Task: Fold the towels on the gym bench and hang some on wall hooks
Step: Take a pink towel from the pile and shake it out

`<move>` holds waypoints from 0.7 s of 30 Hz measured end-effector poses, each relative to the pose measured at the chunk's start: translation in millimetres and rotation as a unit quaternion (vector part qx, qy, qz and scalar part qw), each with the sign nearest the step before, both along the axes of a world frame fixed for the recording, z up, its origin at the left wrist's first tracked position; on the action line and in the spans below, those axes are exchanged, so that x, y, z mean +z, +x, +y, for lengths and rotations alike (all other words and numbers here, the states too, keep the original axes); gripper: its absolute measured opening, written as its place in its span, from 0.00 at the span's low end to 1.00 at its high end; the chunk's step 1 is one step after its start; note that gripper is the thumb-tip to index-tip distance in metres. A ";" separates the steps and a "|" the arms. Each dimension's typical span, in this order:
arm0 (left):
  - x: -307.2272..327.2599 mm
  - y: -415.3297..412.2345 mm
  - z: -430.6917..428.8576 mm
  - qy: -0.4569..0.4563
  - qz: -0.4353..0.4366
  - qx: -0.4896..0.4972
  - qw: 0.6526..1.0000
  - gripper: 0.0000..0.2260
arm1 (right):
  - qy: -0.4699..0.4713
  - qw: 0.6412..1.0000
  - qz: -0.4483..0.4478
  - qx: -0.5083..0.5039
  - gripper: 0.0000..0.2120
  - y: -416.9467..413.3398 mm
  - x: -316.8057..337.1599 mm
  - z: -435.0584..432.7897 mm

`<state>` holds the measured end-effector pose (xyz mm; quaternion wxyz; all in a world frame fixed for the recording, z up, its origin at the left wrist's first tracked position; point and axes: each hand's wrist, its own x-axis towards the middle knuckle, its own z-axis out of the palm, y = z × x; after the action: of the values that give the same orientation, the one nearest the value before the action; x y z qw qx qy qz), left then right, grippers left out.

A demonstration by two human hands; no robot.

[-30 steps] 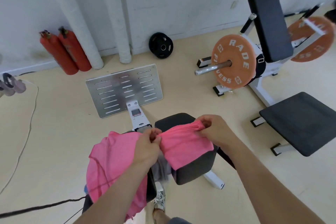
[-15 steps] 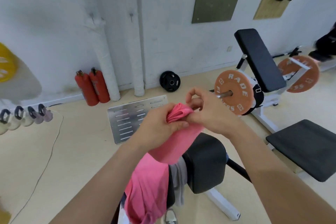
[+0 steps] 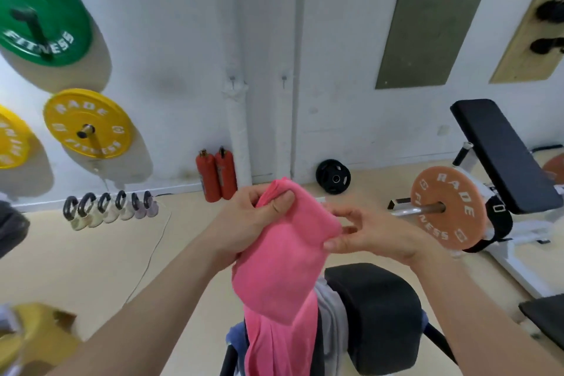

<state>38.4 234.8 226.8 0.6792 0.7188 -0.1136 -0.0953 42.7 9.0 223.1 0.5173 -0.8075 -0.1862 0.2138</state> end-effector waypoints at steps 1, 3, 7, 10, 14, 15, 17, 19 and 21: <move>2.4 1.9 -1.4 -0.007 0.009 0.027 1.000 0.14 | -0.011 1.000 0.004 0.000 0.13 -0.2 0.6 -2.3; 5.8 7.3 -4.7 0.004 0.005 0.084 0.996 0.16 | -0.002 1.000 -0.011 -0.021 0.10 -2.2 -1.8 -8.5; -4.8 24.3 1.6 0.075 -0.054 0.119 0.989 0.12 | 0.036 0.991 -0.045 -0.122 0.08 -10.4 0.4 -6.8; -16.7 34.4 15.1 0.079 -0.048 0.064 0.994 0.07 | -0.093 0.969 -0.184 -0.139 0.06 -13.3 14.0 5.0; -22.3 45.8 48.3 0.052 -0.045 0.021 0.997 0.04 | -0.099 0.936 -0.294 -0.167 0.08 -12.0 29.6 35.1; -22.7 47.7 59.0 0.050 -0.049 0.018 0.997 0.04 | -0.086 0.934 -0.296 -0.179 0.08 -11.7 30.7 47.3; -26.5 50.6 86.1 0.070 -0.061 0.018 0.996 0.05 | -0.079 0.936 -0.291 -0.179 0.08 -10.0 27.9 75.8; -33.5 54.8 121.9 0.103 -0.066 0.024 0.992 0.07 | -0.100 0.943 -0.275 -0.161 0.07 -8.2 21.1 108.9; -41.7 61.6 165.0 0.118 -0.057 0.049 0.990 0.08 | -0.123 0.946 -0.263 -0.146 0.07 -5.5 12.4 148.1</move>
<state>100.0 399.7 185.0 0.5859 0.8029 -0.1048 -0.0335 37.3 157.1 235.5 0.3724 -0.9106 -0.1680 -0.0624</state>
